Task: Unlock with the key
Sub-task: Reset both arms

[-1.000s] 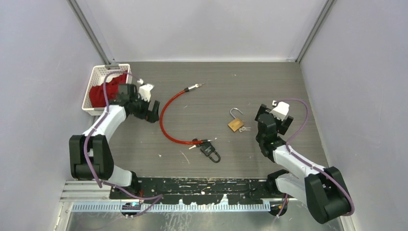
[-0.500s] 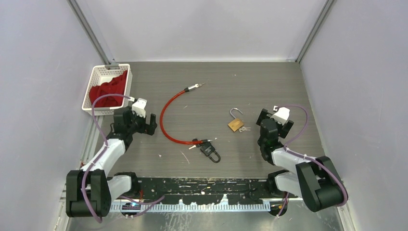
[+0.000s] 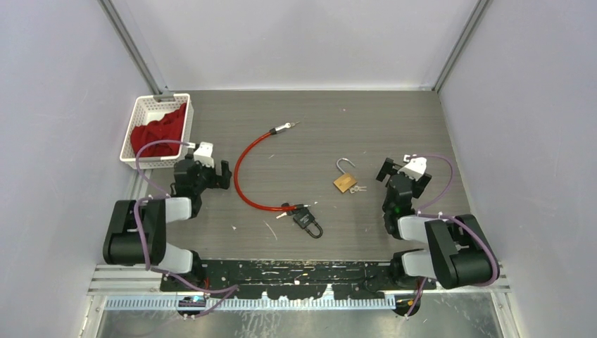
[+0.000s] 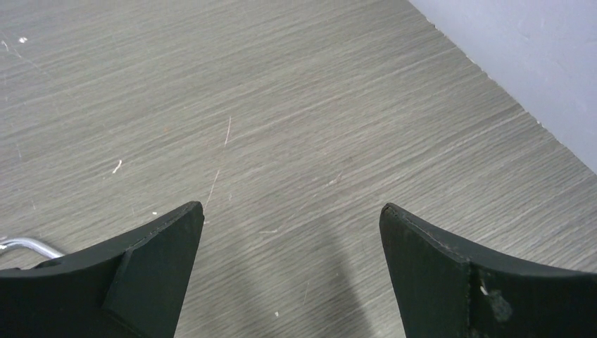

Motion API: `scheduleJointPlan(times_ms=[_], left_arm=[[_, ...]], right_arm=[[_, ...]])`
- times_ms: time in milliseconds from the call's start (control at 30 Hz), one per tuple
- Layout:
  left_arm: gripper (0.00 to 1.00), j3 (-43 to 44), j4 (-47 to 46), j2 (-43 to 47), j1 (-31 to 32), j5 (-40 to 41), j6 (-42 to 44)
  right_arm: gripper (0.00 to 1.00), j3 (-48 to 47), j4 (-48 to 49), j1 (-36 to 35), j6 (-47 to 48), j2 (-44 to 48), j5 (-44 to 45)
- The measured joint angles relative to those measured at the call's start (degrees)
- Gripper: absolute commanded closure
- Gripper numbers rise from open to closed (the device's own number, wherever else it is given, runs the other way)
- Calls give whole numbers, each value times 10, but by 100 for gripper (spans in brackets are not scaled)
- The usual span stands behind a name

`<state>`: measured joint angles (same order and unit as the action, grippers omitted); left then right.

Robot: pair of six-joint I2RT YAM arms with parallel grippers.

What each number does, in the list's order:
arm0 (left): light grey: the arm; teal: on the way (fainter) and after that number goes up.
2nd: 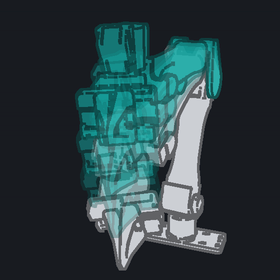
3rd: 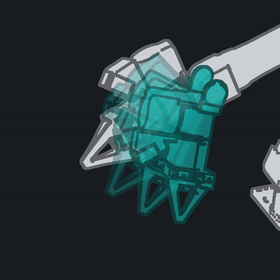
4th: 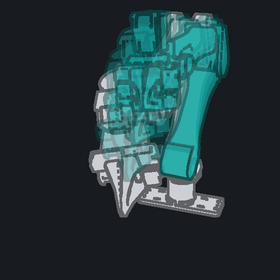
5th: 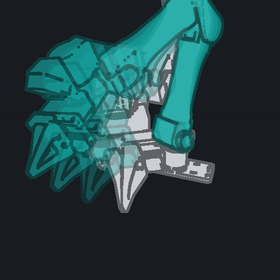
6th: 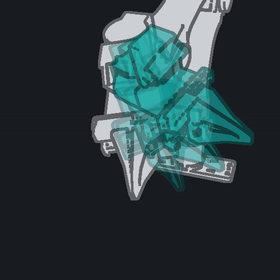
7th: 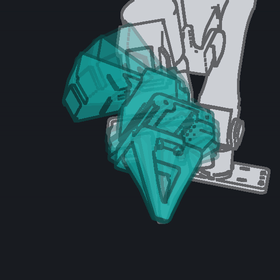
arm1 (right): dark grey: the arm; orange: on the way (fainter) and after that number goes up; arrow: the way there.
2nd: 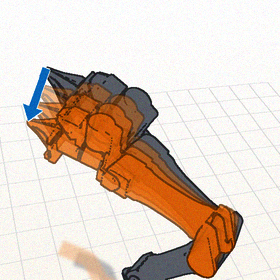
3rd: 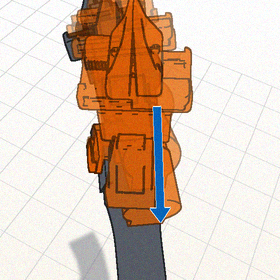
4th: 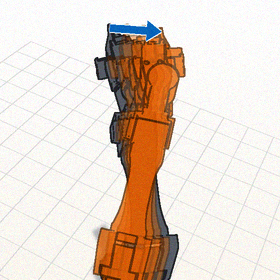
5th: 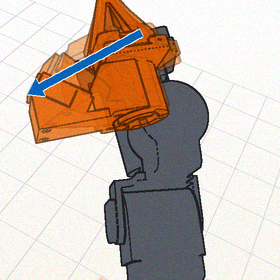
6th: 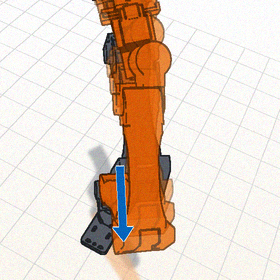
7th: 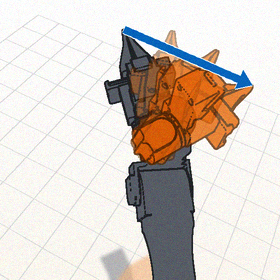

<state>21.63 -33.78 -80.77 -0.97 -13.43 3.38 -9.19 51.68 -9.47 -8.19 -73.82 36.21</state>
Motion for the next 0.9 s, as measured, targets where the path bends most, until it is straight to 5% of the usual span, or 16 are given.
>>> scheduleJointPlan(times_ms=[433, 900], left_arm=[[0, -68, -208, -79, 1, -1, -15], [1, -28, -182, -78, 7, 4, -15]], right_arm=[[0, -10, 129, 45, 42, -140, -111], [0, -20, 143, 45, 66, -151, -155]])
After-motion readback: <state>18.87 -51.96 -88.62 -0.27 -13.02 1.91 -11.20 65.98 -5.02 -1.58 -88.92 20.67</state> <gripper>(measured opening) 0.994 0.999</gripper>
